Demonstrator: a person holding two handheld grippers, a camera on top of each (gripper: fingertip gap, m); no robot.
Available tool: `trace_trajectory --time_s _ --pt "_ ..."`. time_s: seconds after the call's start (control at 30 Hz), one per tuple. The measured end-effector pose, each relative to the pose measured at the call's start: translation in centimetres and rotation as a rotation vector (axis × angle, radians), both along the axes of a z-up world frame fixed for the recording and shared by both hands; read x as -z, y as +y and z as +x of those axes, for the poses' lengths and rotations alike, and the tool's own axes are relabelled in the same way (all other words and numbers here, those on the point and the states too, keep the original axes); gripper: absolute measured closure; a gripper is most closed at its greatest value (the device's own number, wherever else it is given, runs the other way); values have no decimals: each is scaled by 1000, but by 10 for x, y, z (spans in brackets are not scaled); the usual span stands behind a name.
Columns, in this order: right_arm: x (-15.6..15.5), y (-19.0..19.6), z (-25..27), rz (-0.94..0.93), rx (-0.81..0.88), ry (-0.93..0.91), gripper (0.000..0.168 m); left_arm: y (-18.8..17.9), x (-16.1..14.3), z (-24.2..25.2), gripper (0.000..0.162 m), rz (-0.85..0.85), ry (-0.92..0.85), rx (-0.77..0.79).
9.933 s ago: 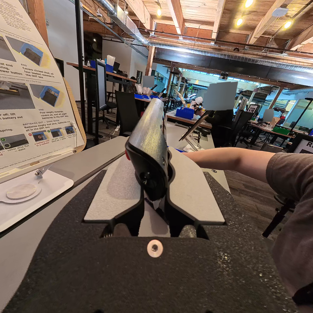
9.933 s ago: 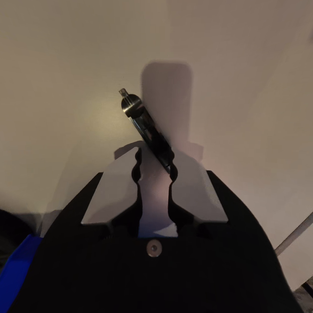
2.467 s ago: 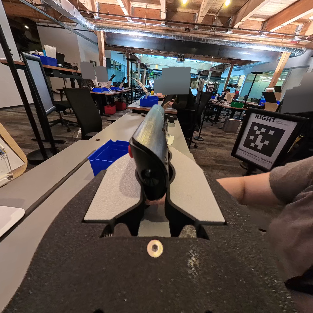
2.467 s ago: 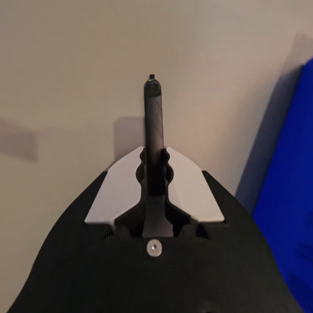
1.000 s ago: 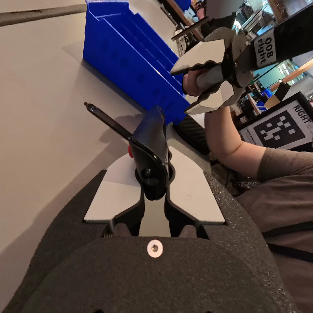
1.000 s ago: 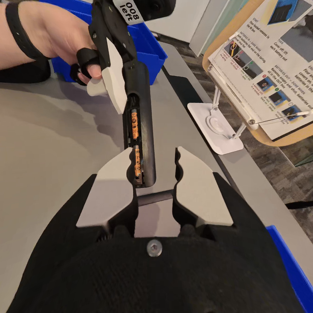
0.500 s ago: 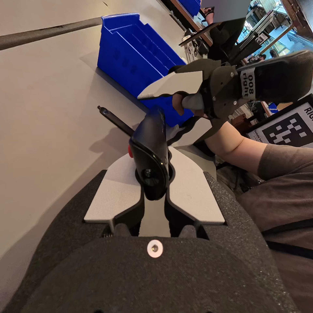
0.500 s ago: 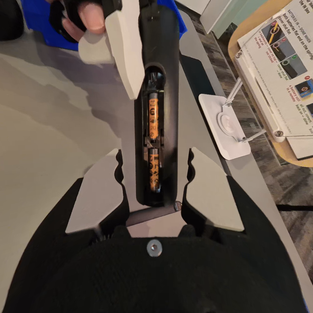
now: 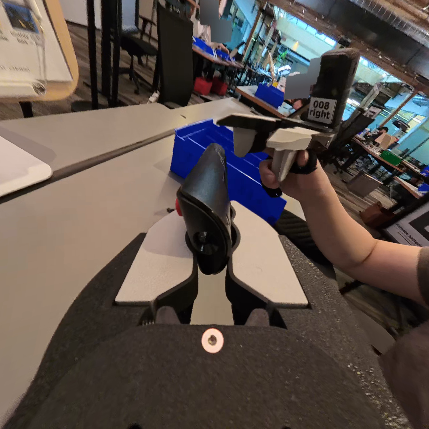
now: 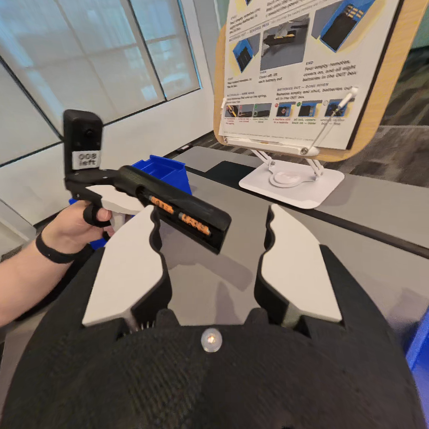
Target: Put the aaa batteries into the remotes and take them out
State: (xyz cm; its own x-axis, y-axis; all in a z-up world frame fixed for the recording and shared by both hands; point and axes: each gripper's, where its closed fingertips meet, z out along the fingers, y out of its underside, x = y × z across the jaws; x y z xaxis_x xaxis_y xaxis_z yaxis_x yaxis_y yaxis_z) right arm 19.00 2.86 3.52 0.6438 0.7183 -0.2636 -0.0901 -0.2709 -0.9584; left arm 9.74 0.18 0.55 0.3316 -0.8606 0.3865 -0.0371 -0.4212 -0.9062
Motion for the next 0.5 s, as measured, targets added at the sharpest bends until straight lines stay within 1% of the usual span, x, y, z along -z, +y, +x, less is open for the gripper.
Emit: trace_trajectory --time_s 0.1,0.17,0.23,0.3,0.33,0.43,0.5 --pt "-5 9 -4 -8 57 15 76 9 -6 -5 139 92 10 -105" --pt "-7 13 -13 23 94 -22 71 14 -8 -8 140 157 32 -178" --pt "-4 17 -26 40 120 -77 64 16 -7 -9 140 199 61 -220" --pt "4 20 -41 23 122 -97 53 16 -4 -7 139 219 83 -244" --pt "10 21 -48 -1 113 -102 50 15 -3 -5 140 225 90 -250" --pt "32 20 -60 -83 77 -118 49 16 2 -2 140 224 95 -266" --pt "38 21 -60 -94 72 -92 48 16 7 -1 140 210 99 -264"
